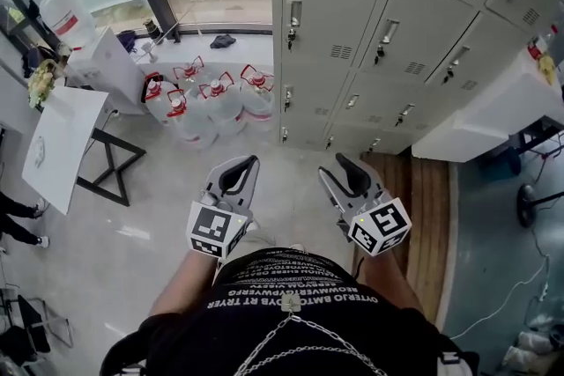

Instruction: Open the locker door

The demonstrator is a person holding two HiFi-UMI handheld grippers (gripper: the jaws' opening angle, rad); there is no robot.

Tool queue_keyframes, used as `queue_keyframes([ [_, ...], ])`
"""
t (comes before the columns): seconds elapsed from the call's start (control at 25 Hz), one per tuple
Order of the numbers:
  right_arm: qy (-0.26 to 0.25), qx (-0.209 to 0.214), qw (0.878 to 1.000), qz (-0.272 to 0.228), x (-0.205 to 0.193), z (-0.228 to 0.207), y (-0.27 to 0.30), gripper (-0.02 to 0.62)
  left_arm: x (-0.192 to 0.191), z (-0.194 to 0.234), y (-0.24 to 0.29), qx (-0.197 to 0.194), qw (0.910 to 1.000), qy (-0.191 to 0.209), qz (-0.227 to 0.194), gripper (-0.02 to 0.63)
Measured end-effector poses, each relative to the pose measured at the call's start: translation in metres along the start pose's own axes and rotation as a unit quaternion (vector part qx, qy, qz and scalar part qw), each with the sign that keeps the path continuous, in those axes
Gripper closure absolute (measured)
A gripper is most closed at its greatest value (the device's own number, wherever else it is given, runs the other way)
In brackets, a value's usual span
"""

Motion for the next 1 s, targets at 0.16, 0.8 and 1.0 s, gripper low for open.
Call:
queue_keyframes([
  [0.16,0.002,0.0,1.0,0.007,-0.003,-0.006,0.016,0.421,-0.003,0.017,0.01,0.011,0.9999,-0.007,-0.002,0.607],
  [0.8,-0.015,-0.066,0.998,0.006,0.008,-0.089,0.112,0.42,0.005,0.096,0.141,-0.069,0.997,-0.002,-0.036,0.607],
  [1.0,-0.019,-0.065,0.998,0.007,0.01,-0.109,0.151,0.42,0.0,0.13,0.161,-0.067,0.9973,-0.003,-0.028,0.607],
])
Point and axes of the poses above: the fingertips, and each gripper's own axes: y forward along the fingers, z to its left, x out of its top, the point moved 4 cm from there along -y, backward along the fingers, and after that the axes turned 12 degrees about -z, right-handed, at the moved point
